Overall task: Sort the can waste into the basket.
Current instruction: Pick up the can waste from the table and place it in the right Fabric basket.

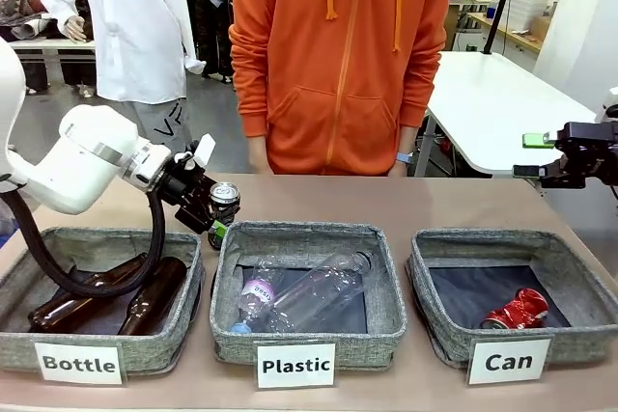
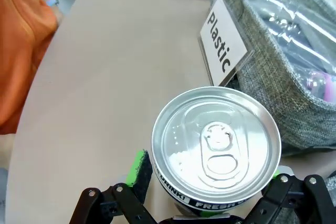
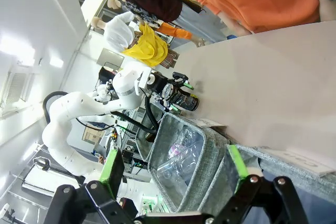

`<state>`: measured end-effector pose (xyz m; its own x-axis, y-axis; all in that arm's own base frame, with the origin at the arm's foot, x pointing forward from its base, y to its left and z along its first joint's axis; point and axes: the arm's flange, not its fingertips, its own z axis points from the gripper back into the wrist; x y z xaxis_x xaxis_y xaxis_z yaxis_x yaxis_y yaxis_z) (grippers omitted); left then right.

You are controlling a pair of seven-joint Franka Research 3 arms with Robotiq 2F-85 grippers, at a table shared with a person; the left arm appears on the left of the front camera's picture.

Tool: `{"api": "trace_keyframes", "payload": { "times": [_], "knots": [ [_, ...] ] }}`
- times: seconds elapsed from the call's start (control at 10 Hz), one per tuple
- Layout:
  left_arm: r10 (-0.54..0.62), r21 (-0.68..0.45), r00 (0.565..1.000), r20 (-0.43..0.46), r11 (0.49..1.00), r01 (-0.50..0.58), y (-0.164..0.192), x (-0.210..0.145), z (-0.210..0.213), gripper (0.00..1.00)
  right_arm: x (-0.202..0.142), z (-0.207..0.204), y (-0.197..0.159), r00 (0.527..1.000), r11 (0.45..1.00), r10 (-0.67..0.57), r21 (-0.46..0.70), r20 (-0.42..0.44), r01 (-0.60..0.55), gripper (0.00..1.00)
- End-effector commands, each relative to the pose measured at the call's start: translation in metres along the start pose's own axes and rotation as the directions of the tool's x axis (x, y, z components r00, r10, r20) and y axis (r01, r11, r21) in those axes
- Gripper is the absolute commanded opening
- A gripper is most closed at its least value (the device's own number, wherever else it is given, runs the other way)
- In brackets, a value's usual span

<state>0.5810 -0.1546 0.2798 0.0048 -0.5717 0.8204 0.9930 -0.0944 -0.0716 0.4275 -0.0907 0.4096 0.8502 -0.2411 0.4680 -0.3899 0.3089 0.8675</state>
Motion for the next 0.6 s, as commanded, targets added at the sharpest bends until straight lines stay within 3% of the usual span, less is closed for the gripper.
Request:
{"api": "trace_keyframes", "payload": {
  "times": [0.0,0.1,0.2,0.3,0.4,0.5],
  "knots": [
    [-0.004,-0.003,0.998,0.062,1.000,0.004,0.0034,0.0000,-0.0021,1.00,0.0010,0.0003,0.0013,1.000,1.000,0.023,0.001,0.006,-0.023,1.00],
    [-0.019,0.008,0.997,0.076,1.000,0.019,0.0036,-0.0007,-0.0021,0.86,0.0010,0.0003,0.0013,1.000,1.000,0.023,0.001,0.006,-0.023,1.00],
    [-0.013,0.001,0.997,0.074,1.000,0.013,0.0026,-0.0008,-0.0017,0.42,0.0010,0.0003,0.0013,1.000,1.000,0.023,0.001,0.006,-0.023,1.00],
    [-0.014,-0.002,0.998,0.069,1.000,0.014,0.0016,-0.0008,-0.0013,0.28,0.0010,0.0003,0.0013,1.000,1.000,0.023,0.001,0.006,-0.023,1.00],
    [-0.023,-0.002,0.998,0.062,1.000,0.023,0.0015,-0.0003,0.0004,0.00,0.0010,0.0003,0.0013,1.000,1.000,0.023,0.001,0.006,-0.023,1.00],
    [-0.017,-0.008,0.998,0.061,1.000,0.017,0.0015,0.0003,0.0023,0.00,0.0010,0.0003,0.0013,1.000,1.000,0.023,0.001,0.006,-0.023,1.00]
  ]
}}
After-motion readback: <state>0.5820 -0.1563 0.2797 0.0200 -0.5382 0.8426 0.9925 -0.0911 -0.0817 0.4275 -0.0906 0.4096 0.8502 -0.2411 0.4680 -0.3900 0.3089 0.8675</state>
